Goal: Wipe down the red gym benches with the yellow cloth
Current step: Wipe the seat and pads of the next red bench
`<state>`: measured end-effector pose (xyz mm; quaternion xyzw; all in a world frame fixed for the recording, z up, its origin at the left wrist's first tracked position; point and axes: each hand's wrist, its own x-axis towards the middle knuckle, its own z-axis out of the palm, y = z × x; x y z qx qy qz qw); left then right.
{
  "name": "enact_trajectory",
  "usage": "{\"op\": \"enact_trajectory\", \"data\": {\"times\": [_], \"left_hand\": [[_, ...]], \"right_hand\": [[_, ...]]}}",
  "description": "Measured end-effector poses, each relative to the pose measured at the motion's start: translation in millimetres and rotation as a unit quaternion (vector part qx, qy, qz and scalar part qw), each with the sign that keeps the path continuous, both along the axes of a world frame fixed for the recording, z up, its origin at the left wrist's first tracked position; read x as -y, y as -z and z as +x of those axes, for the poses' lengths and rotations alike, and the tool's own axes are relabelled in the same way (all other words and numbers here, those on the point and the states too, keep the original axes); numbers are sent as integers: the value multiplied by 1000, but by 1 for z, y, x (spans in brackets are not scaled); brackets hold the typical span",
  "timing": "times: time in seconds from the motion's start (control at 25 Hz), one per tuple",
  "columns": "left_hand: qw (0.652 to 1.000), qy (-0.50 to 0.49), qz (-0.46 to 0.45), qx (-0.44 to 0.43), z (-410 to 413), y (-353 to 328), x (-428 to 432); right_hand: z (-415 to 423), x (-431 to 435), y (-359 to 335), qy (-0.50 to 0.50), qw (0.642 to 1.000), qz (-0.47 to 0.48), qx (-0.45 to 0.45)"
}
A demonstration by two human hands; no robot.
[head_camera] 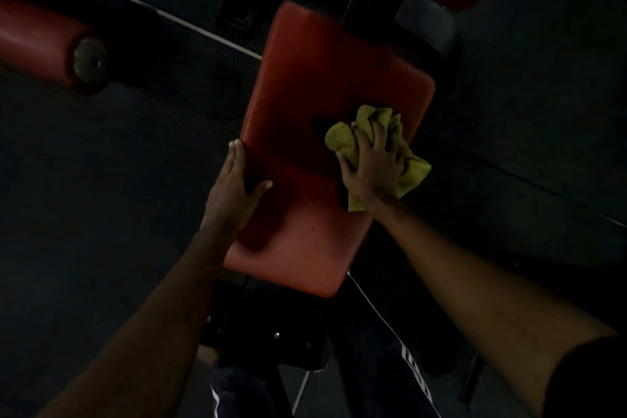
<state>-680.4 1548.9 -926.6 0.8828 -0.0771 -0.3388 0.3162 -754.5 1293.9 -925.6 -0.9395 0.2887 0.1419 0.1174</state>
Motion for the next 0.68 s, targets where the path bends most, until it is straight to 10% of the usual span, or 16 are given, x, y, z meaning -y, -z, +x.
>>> {"op": "enact_trajectory", "data": {"times": [0.28,0.56,0.68], "left_hand": [[995,76,7,-64,-30,-7,-48],[995,58,-29,-82,-34,-5,-52],[996,40,-46,-66,-36,2,-53]], "right_hand": [[-47,-50,-7,-140,987,43,-60],[21,-63,25,111,993,-5,48],[45,-66,16,-119,992,-8,41]]}}
